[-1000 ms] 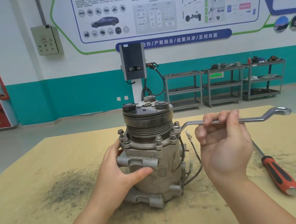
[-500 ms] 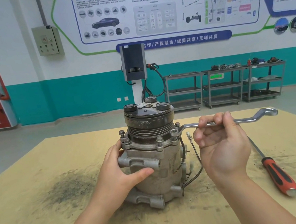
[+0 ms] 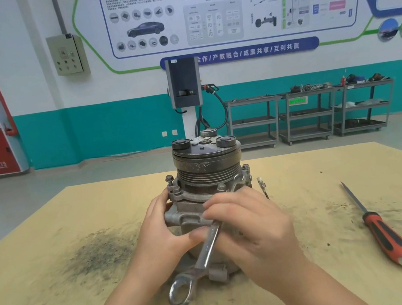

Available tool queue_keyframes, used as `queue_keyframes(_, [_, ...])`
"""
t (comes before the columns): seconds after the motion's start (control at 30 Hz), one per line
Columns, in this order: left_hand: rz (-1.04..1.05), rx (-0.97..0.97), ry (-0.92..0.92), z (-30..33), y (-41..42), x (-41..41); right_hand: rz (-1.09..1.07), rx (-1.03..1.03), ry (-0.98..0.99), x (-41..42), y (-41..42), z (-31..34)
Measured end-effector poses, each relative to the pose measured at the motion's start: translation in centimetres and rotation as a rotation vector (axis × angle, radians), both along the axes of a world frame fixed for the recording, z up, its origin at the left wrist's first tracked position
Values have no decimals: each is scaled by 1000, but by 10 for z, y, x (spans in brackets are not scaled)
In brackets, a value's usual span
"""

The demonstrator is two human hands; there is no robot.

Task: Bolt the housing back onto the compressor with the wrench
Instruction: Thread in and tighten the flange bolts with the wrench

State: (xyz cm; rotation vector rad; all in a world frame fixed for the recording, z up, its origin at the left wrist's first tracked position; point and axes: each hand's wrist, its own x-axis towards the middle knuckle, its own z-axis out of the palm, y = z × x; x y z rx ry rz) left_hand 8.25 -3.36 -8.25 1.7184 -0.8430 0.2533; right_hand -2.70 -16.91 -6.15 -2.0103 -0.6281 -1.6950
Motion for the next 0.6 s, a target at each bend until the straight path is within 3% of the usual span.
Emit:
queue_keyframes(0.07, [11,4,0,-2,1,1,43,4,15,-3,-3,2])
queue_keyframes(0.13, [25,18,4,-2,1,1,180,160,1,-9,-7,7])
queue_keyframes(0.23, [27,41,24,-2,2,1,410,605,-64,-15,-16,21])
queue_keyframes(0.37, [30,46,37,-1,4,0,669,1107,56,-15,-33,32])
queue_keyframes(0.47, [29,40,35,0,4,-2,739,1240,130,-12,-40,31])
queue_keyframes(0.6, [22,40,41,1,4,-3,780,1272,161,-11,-47,32])
